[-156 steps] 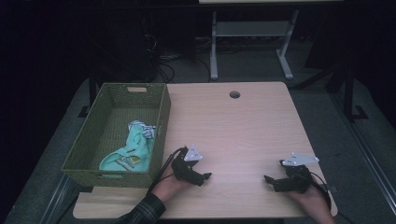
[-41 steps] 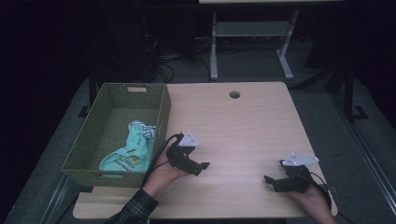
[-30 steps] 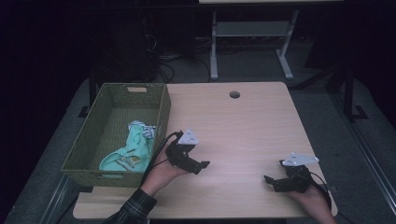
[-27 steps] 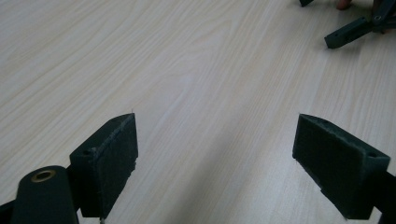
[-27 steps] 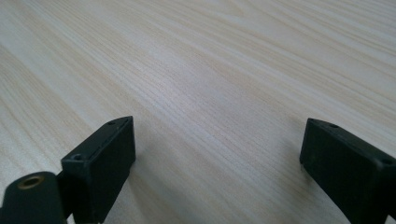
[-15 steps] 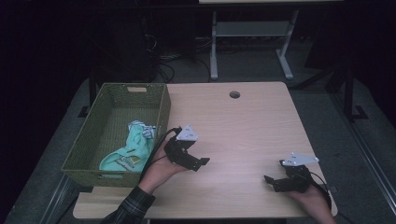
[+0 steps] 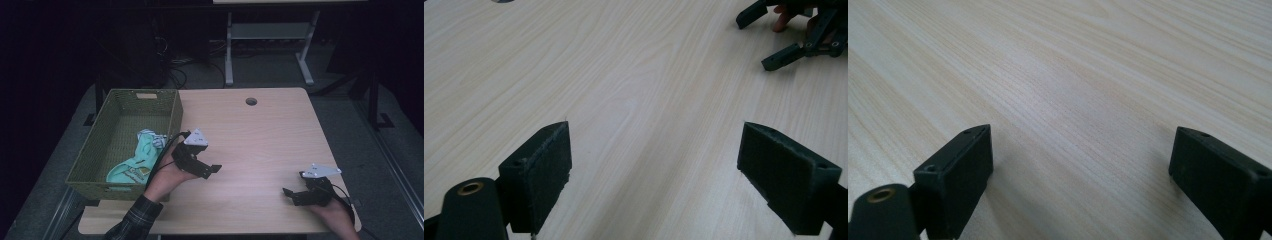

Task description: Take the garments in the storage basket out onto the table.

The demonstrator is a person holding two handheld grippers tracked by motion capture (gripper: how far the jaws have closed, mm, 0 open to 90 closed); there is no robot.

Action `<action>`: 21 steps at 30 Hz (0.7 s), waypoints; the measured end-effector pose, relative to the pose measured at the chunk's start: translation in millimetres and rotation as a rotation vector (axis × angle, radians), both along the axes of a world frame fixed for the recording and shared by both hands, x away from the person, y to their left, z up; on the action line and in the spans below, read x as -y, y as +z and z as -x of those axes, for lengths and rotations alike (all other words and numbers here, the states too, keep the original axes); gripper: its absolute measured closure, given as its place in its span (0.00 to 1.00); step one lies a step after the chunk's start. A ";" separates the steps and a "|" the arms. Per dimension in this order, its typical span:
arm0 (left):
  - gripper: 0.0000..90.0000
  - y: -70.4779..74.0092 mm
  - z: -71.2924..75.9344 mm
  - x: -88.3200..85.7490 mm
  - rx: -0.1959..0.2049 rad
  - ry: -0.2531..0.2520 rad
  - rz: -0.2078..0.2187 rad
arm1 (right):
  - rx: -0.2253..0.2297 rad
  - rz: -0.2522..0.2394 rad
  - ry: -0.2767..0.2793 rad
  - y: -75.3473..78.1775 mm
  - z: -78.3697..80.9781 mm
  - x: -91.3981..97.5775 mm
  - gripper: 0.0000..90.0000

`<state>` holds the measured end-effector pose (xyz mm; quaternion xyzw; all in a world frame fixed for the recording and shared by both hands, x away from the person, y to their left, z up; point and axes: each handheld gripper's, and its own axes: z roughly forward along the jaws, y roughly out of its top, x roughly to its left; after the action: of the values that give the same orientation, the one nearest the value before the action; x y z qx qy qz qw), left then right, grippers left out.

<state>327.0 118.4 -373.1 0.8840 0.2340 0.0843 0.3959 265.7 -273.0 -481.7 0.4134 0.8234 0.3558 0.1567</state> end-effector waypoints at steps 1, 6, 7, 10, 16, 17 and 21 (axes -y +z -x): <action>0.15 1.1 -0.5 -0.8 0.001 0.000 -0.002 | 0.003 0.001 0.002 -0.2 -0.1 0.1 0.11; 0.15 6.2 -2.8 -4.5 -0.002 0.005 0.015 | -0.001 -0.001 -0.001 0.0 0.0 -0.1 0.11; 0.15 7.1 -3.5 -5.7 -0.002 0.000 0.013 | -0.001 -0.001 -0.001 0.0 0.0 -0.1 0.11; 0.15 9.1 -5.0 -8.1 0.000 0.000 0.016 | -0.001 -0.003 0.000 -0.1 0.0 0.0 0.11; 0.15 13.1 -6.5 -13.0 -0.001 -0.013 0.009 | 0.005 0.001 0.005 -0.2 -0.4 0.3 0.11; 0.15 13.3 -6.4 -13.0 -0.004 -0.007 0.014 | 0.004 0.000 0.004 -0.2 -0.4 0.2 0.11; 0.15 14.7 -7.6 -14.8 -0.006 -0.011 0.002 | 0.004 0.001 0.004 -0.2 -0.4 0.1 0.11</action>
<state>334.6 133.2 -358.3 0.8851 0.2307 0.0792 0.3965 266.1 -273.1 -481.9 0.4108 0.8240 0.3568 0.1578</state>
